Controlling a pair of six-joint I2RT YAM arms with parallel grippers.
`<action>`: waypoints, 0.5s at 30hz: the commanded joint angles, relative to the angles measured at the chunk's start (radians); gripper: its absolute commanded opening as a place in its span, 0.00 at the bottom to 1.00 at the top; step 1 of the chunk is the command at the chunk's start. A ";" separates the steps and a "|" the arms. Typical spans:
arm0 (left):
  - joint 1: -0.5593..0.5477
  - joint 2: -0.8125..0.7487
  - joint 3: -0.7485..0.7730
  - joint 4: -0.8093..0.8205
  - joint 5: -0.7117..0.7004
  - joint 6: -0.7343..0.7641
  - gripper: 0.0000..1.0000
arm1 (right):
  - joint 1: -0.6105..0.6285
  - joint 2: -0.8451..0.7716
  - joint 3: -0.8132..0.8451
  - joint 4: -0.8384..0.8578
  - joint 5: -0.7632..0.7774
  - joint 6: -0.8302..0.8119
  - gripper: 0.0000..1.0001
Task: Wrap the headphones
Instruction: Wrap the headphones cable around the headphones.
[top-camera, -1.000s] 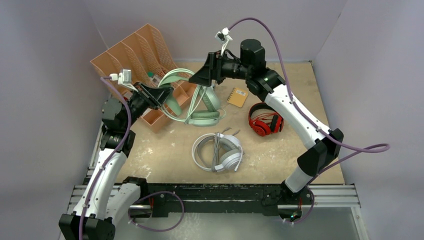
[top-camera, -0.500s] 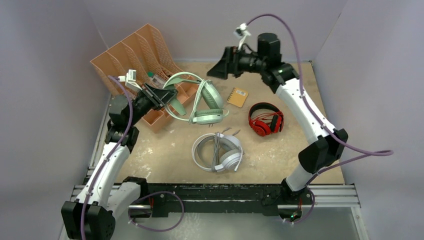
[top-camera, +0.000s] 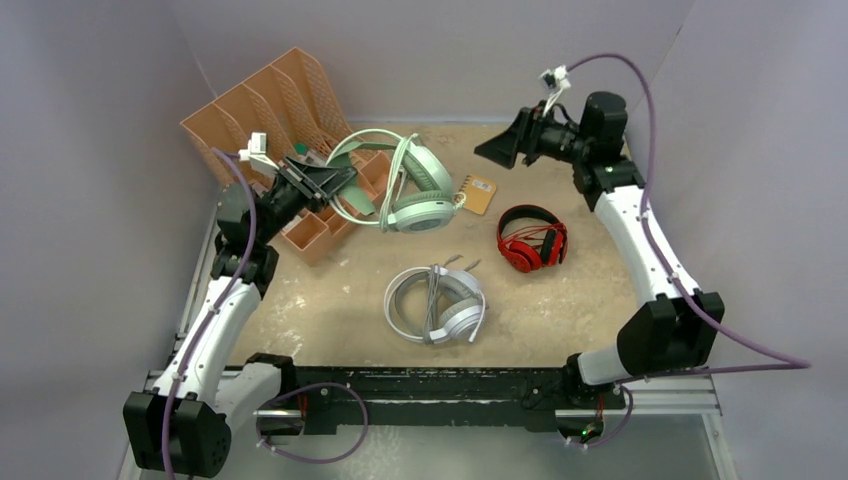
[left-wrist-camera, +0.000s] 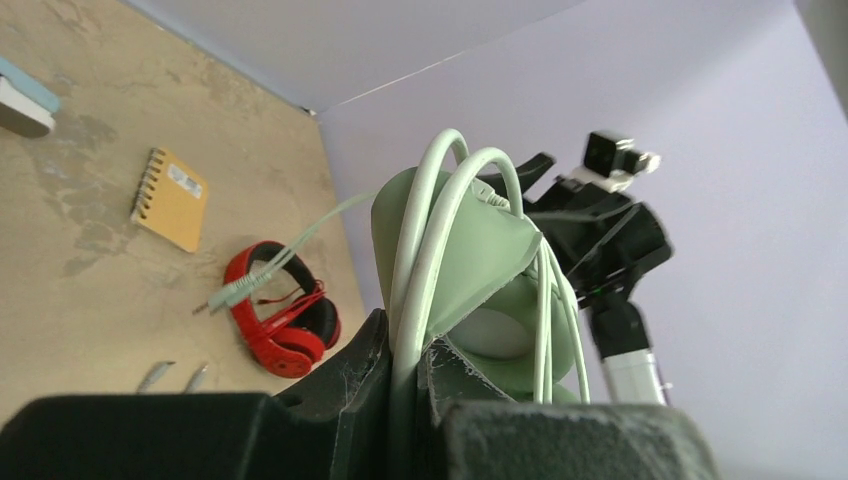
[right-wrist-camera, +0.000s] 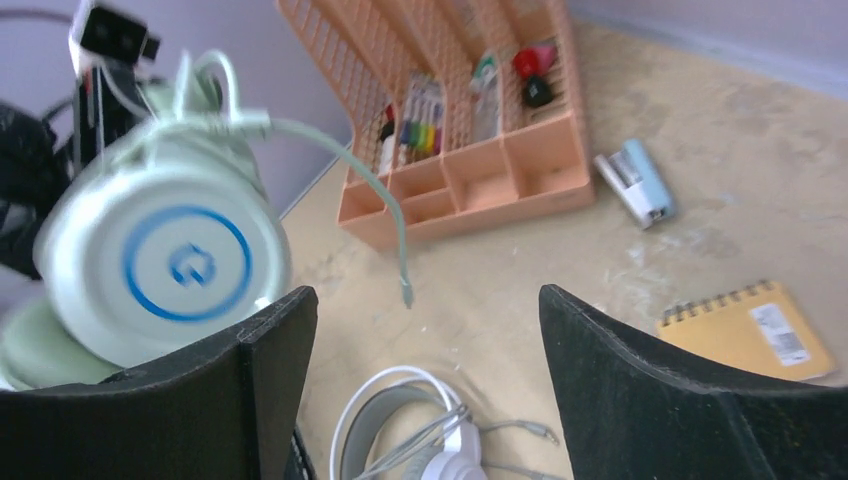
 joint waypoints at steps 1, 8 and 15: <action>0.004 0.000 0.083 0.188 0.010 -0.166 0.00 | 0.024 -0.025 -0.189 0.428 -0.158 0.130 0.81; 0.004 0.013 0.091 0.307 0.010 -0.226 0.00 | 0.112 0.012 -0.226 0.410 -0.091 0.325 0.69; 0.004 0.035 0.064 0.460 0.004 -0.316 0.00 | 0.164 -0.010 -0.258 0.529 -0.102 0.310 0.73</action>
